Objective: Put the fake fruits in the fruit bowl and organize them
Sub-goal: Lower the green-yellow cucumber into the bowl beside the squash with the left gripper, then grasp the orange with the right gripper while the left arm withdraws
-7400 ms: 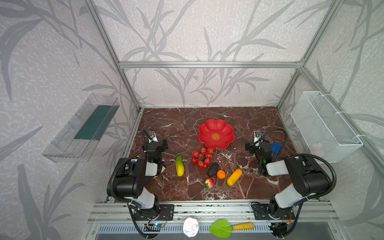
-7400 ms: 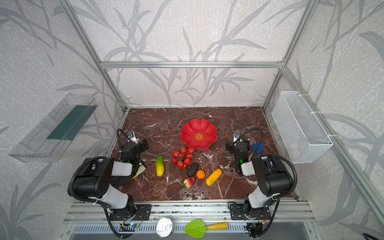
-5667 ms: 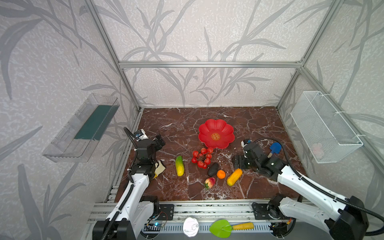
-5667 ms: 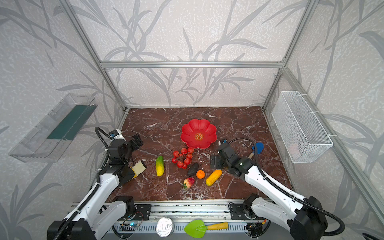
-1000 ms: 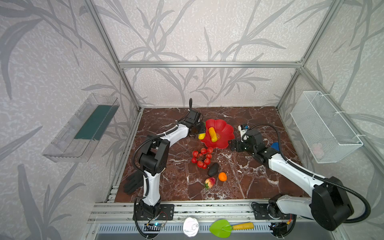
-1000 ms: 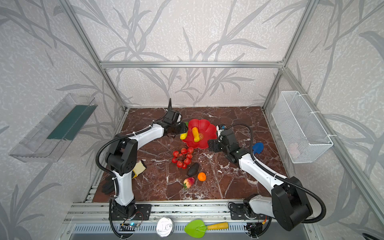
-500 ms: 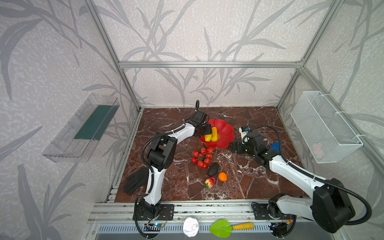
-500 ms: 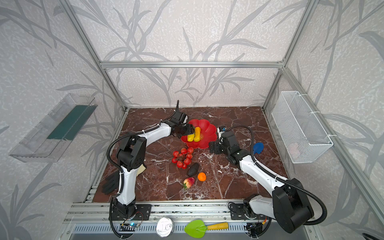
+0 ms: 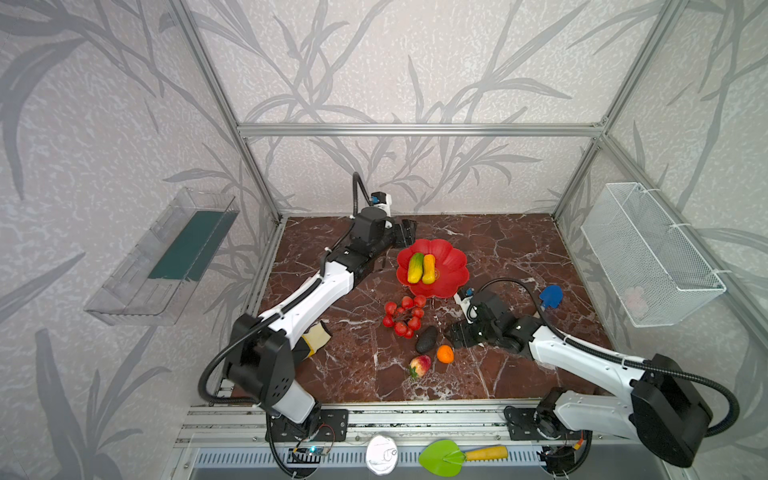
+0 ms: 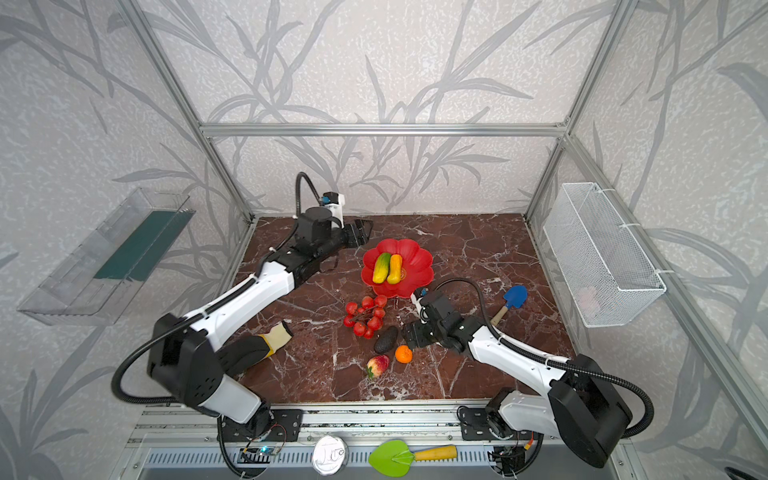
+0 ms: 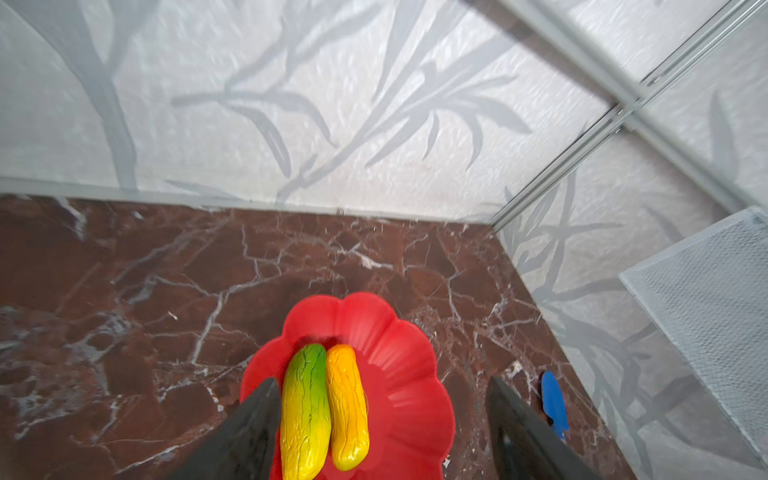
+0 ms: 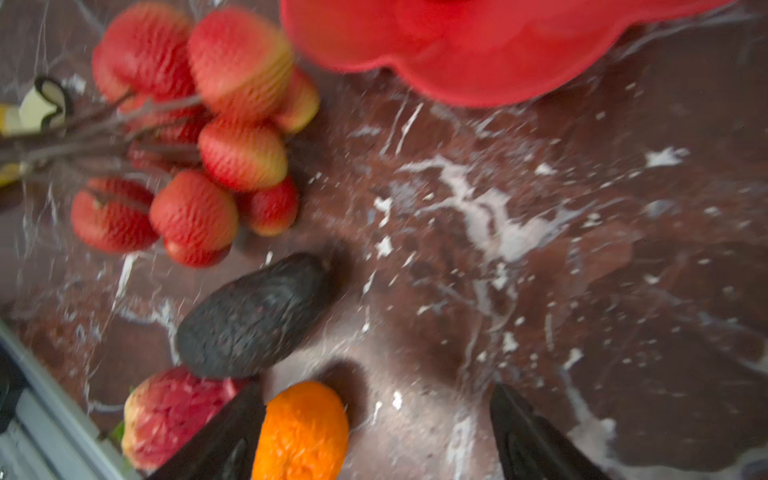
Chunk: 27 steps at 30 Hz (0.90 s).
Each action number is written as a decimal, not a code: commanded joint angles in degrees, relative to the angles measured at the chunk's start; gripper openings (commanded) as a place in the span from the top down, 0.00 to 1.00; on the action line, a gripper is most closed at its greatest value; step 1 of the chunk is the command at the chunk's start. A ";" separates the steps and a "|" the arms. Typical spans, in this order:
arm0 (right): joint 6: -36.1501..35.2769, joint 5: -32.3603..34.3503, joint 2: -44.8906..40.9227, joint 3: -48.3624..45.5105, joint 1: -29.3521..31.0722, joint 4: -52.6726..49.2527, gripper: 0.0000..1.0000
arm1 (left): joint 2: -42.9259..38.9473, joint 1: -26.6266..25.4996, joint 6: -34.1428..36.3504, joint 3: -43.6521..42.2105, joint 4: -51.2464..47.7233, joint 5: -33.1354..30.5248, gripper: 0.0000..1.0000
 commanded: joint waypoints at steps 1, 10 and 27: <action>4.08 1.26 -1.76 -1.07 4.06 -2.85 0.15 | -6.46 -0.02 2.86 -9.22 9.56 -8.29 0.17; 8.21 -0.43 4.19 -1.48 8.75 1.68 0.20 | -25.80 1.08 1.82 -31.53 9.24 -19.66 0.10; 6.50 5.93 6.88 2.18 8.48 -0.61 0.65 | -45.37 2.72 -2.91 -44.80 0.83 -25.05 0.08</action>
